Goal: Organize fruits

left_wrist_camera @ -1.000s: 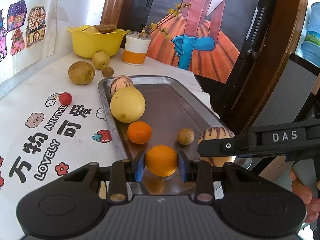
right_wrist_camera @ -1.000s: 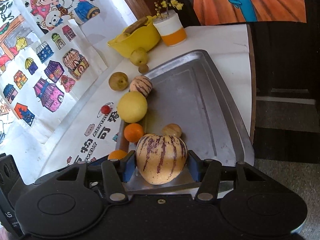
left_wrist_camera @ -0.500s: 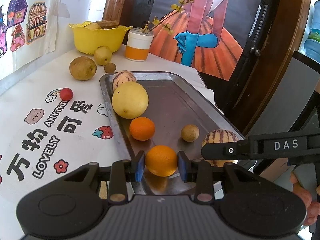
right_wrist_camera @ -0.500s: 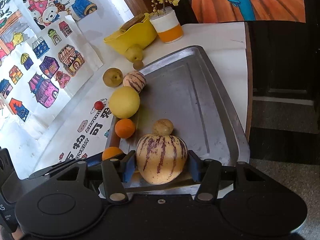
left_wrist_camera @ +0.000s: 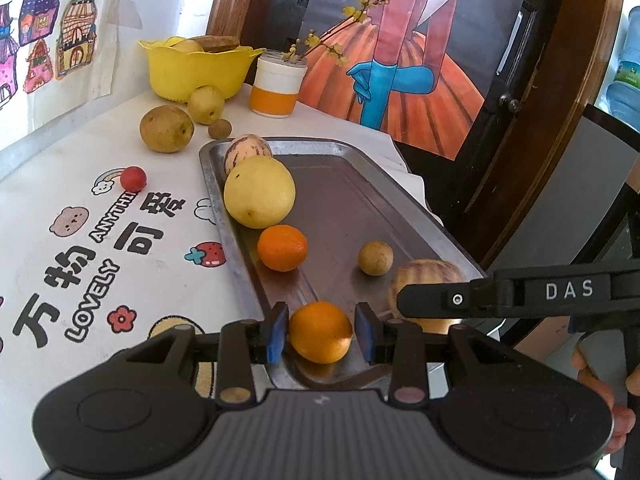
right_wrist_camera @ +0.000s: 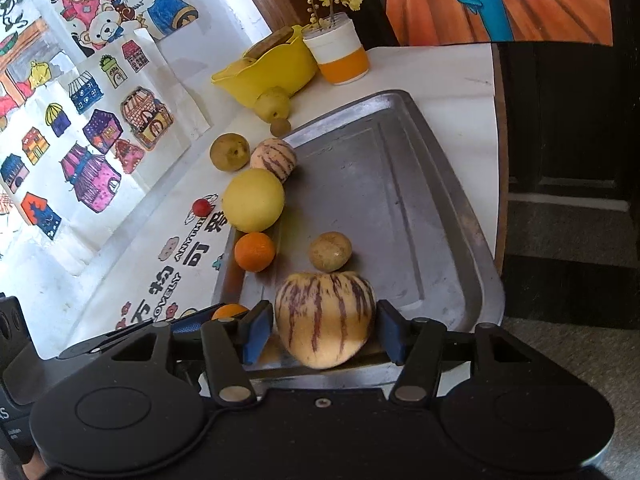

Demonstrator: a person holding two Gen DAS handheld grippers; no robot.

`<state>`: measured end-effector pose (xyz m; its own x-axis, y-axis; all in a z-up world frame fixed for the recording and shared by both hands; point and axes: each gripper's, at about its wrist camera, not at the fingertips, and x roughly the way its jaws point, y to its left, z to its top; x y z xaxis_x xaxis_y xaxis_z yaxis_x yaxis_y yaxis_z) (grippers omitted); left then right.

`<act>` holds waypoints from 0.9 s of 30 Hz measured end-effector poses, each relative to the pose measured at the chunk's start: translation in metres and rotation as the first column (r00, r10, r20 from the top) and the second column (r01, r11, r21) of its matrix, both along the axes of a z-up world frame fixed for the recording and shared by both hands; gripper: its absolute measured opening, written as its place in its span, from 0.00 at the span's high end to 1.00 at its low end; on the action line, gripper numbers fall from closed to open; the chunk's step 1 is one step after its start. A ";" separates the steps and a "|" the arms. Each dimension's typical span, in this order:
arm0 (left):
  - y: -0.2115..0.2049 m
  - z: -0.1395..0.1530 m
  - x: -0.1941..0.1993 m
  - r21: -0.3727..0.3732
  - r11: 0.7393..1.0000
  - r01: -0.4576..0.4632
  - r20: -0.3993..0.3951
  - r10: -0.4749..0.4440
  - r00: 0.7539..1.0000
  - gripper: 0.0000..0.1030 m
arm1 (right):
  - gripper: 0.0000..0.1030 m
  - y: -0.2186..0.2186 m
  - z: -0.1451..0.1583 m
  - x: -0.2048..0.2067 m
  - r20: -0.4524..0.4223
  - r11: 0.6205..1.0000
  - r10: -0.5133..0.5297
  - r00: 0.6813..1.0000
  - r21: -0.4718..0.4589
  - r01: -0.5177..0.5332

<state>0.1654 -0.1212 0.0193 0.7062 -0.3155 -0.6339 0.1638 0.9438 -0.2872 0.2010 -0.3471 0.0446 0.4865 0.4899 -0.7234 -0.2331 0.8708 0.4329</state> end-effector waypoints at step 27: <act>0.060 0.024 -0.068 0.001 0.996 -0.091 0.072 0.091 0.993 0.01 | 0.01 0.005 0.041 -0.060 0.165 0.998 0.038 0.986 -0.057 -0.029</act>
